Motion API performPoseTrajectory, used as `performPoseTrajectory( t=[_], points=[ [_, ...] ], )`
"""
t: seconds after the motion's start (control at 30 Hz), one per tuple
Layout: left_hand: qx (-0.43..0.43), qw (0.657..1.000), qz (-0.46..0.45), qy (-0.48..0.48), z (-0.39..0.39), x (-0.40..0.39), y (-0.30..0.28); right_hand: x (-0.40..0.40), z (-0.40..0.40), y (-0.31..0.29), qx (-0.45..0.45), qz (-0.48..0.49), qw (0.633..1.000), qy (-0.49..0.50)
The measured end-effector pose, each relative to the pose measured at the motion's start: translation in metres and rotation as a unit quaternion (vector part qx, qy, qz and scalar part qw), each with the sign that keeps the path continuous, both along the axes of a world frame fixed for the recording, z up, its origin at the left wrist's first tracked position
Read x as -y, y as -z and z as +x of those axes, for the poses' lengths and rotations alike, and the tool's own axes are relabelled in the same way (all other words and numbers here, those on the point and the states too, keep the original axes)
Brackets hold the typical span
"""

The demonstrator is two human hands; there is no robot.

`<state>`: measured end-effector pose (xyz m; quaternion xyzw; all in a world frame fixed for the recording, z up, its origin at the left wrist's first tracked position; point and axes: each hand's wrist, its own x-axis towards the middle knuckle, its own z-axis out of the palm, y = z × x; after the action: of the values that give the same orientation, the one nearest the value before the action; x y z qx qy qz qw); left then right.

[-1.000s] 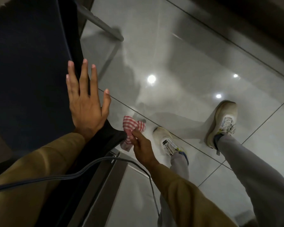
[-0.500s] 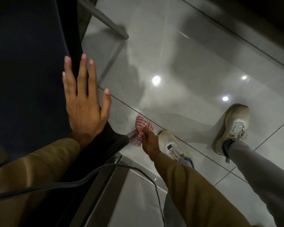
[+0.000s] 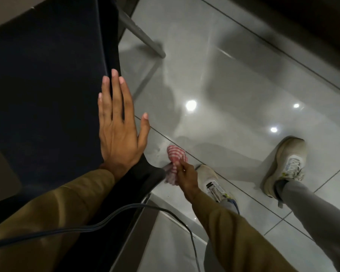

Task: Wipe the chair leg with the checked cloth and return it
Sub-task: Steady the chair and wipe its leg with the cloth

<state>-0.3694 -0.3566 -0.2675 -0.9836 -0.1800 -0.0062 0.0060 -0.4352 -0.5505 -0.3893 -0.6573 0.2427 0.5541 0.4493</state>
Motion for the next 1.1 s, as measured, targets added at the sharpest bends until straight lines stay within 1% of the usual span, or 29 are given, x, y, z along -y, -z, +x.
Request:
performPoseTrajectory(
  t=[0.07, 0.17, 0.27, 0.37, 0.5, 0.63, 0.77, 0.87, 0.97, 1.03, 1.1],
  points=[
    [0.015, 1.0, -0.004, 0.0, 0.0, 0.0, 0.002, -0.004, 0.005, 0.018, -0.017, -0.017, 0.999, -0.022],
    [0.023, 1.0, -0.013, -0.006, -0.001, -0.002, 0.004, -0.005, 0.006, 0.025, -0.034, -0.018, 0.999, -0.007],
    [0.015, 0.999, -0.028, -0.019, -0.001, 0.001, 0.0, 0.001, 0.0, 0.0, -0.032, 0.012, 0.999, 0.023],
    [0.009, 0.998, -0.044, -0.042, 0.002, 0.005, -0.006, 0.006, -0.008, -0.034, 0.008, 0.043, 0.998, 0.034],
    [-0.011, 0.997, -0.048, -0.054, 0.005, 0.007, -0.014, 0.005, -0.016, -0.05, 0.031, 0.07, 0.996, 0.038],
    [-0.001, 0.997, -0.048, -0.06, 0.007, 0.01, -0.017, 0.002, -0.004, -0.021, -0.013, 0.031, 0.998, 0.046],
    [0.007, 0.996, -0.056, -0.064, 0.005, 0.01, -0.016, -0.005, 0.009, 0.026, -0.067, -0.009, 0.998, 0.004],
    [0.012, 0.996, -0.056, -0.067, 0.006, 0.011, -0.014, -0.002, 0.014, 0.042, -0.077, -0.013, 0.997, -0.024],
    [0.016, 0.997, -0.052, -0.061, 0.004, 0.01, -0.012, -0.003, 0.014, 0.023, -0.09, -0.006, 0.996, 0.026],
    [0.017, 0.997, -0.051, -0.058, 0.003, 0.008, -0.01, 0.0, 0.009, -0.006, -0.086, 0.015, 0.994, 0.067],
    [0.012, 0.997, -0.048, -0.057, 0.002, 0.007, -0.01, 0.003, 0.002, -0.042, -0.063, 0.049, 0.993, 0.084]
  ],
)
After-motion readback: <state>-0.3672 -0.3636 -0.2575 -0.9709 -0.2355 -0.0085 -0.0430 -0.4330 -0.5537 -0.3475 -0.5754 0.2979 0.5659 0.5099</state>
